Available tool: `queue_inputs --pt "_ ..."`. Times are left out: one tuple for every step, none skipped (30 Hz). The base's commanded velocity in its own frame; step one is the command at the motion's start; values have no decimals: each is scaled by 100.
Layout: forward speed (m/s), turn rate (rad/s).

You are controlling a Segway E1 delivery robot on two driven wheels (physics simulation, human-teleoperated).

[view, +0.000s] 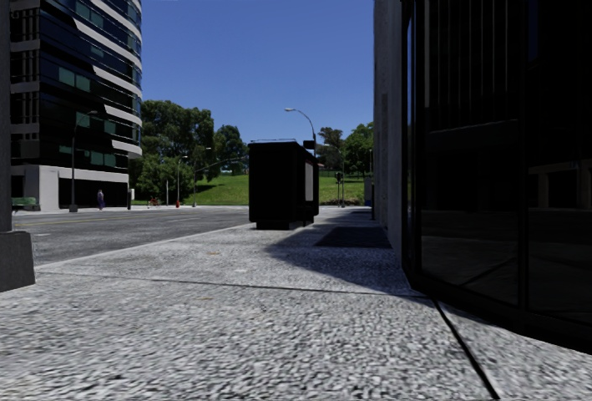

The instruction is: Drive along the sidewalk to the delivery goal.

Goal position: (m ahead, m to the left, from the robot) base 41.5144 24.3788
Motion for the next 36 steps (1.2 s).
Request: queue_inputs --pt "155 0" --pt "155 0" --pt "155 0" --pt "155 0" --pt "155 0" --pt "155 0" --pt "155 0" --pt "155 0" --pt "155 0" --pt "155 0" --pt "155 0" --pt "155 0" --pt "155 0" --pt "155 0" --pt "155 0" --pt "155 0" --pt "155 0" --pt "155 0" --pt "155 0" --pt "155 0" --pt "155 0" --pt "155 0" --pt "155 0" --pt "155 0" --pt "155 0" --pt "155 0" --pt "155 0" --pt "155 0" --pt "155 0" --pt "155 0" --pt "155 0" --pt "155 0" --pt "155 0" --pt "155 0" --pt "155 0" --pt "155 0"
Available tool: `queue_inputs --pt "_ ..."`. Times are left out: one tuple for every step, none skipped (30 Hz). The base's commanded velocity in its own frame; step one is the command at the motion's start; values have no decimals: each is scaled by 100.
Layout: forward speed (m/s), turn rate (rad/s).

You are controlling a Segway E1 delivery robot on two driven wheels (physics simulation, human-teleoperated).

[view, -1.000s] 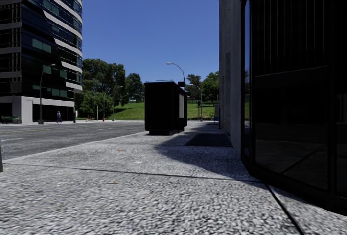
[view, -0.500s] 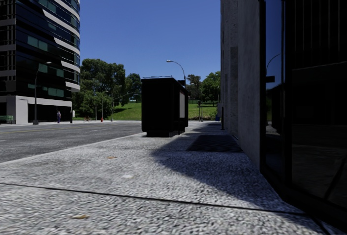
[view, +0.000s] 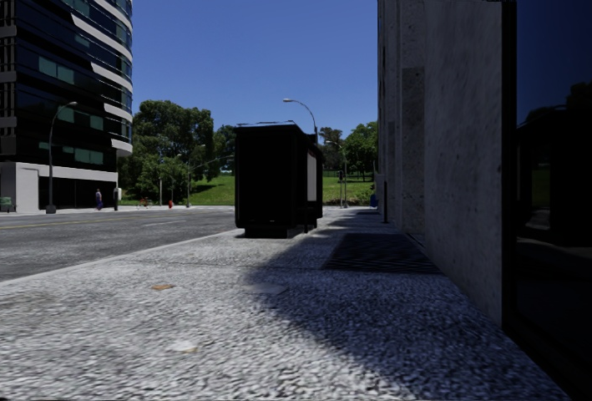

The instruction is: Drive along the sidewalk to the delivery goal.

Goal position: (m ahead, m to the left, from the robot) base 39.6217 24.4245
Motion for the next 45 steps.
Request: queue_inputs --pt "155 0" --pt "155 0" --pt "155 0" --pt "155 0" --pt "155 0" --pt "155 0" --pt "155 0" --pt "155 0" --pt "155 0" --pt "155 0" --pt "155 0" --pt "155 0" --pt "155 0" --pt "155 0" --pt "155 0" --pt "155 0" --pt "155 0" --pt "155 -22" --pt "155 -22" --pt "155 -47" --pt "155 -71" --pt "155 -85" --pt "155 -91" --pt "155 -91" --pt "155 -92" --pt "155 -89" --pt "155 -12" --pt "155 0" --pt "155 0" --pt "155 0" --pt "155 0" --pt "155 0" --pt "155 0" --pt "155 0" --pt "155 0" --pt "155 0" --pt "155 0" --pt "155 0" --pt "155 0" --pt "155 0" --pt "155 0" --pt "155 0" --pt "155 0" --pt "155 0" --pt "167 0"
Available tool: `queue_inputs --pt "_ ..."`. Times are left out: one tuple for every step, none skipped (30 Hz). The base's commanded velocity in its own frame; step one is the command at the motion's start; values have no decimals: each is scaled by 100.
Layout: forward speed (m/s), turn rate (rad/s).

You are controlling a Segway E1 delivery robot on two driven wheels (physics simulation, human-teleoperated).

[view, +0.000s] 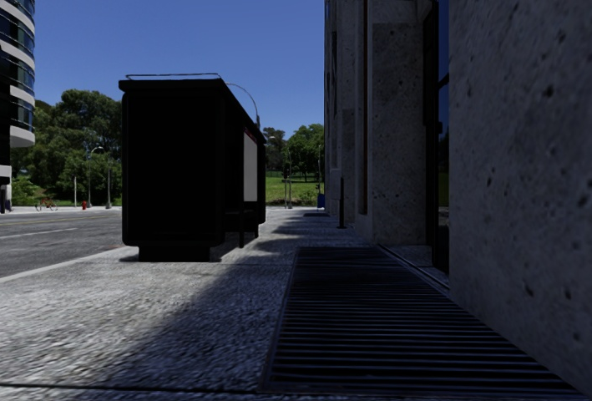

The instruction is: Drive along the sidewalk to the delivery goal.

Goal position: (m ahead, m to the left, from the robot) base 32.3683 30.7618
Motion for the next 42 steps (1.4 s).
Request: queue_inputs --pt "200 0" --pt "200 0" --pt "200 0" --pt "200 0" --pt "200 0" --pt "200 0" --pt "200 0" --pt "200 0" --pt "200 0" --pt "200 0" --pt "200 -34" --pt "200 -47" --pt "200 -50" --pt "200 -1" --pt "200 0" --pt "200 0" --pt "200 0" --pt "200 0" --pt "200 0" --pt "200 0" --pt "200 0" --pt "200 0" --pt "200 0" --pt "200 0" --pt "200 0" --pt "200 0" --pt "200 -32" --pt "200 -120" --pt "200 -120" --pt "200 -39" --pt "200 -39" --pt "200 0" --pt "200 0" --pt "200 0" --pt "200 0" --pt "200 0" --pt "200 0" --pt "200 0" --pt "200 0" --pt "200 0" --pt "200 0" --pt "200 0"
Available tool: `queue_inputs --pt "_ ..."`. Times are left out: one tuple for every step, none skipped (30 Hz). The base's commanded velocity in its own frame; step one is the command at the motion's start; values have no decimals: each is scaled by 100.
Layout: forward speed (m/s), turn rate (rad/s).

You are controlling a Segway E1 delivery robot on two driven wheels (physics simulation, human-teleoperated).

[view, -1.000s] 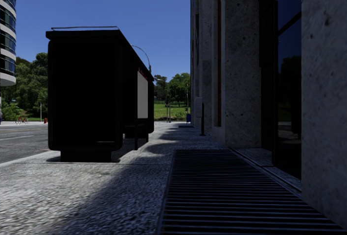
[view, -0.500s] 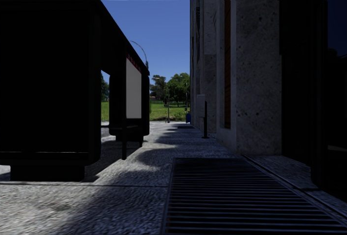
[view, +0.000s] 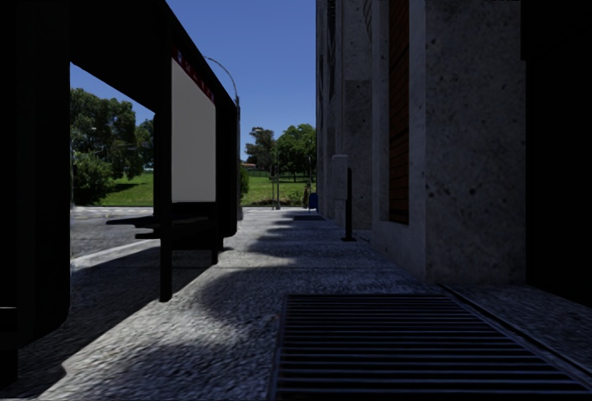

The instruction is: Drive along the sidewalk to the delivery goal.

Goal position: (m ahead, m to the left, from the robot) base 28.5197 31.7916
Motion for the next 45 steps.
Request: queue_inputs --pt "200 0" --pt "200 0" --pt "200 0" --pt "200 0" --pt "200 0" --pt "200 0" --pt "200 0" --pt "200 0" --pt "200 0" --pt "200 0" --pt "200 0" --pt "200 0" --pt "200 0" --pt "200 0" --pt "200 0" --pt "200 0" --pt "200 0" --pt "200 0" --pt "200 0" --pt "200 0" --pt "200 0" --pt "200 0" --pt "200 0" --pt "200 0" --pt "200 0" --pt "200 0" --pt "200 0" --pt "200 0" --pt "200 0" --pt "200 0" --pt "200 0" --pt "200 0" --pt "200 0" --pt "200 0" --pt "200 0" --pt "200 0" --pt "200 0" --pt "200 0" --pt "200 0" --pt "200 0" --pt "200 0" --pt "200 0" --pt "200 0" --pt "200 0" --pt "200 0"
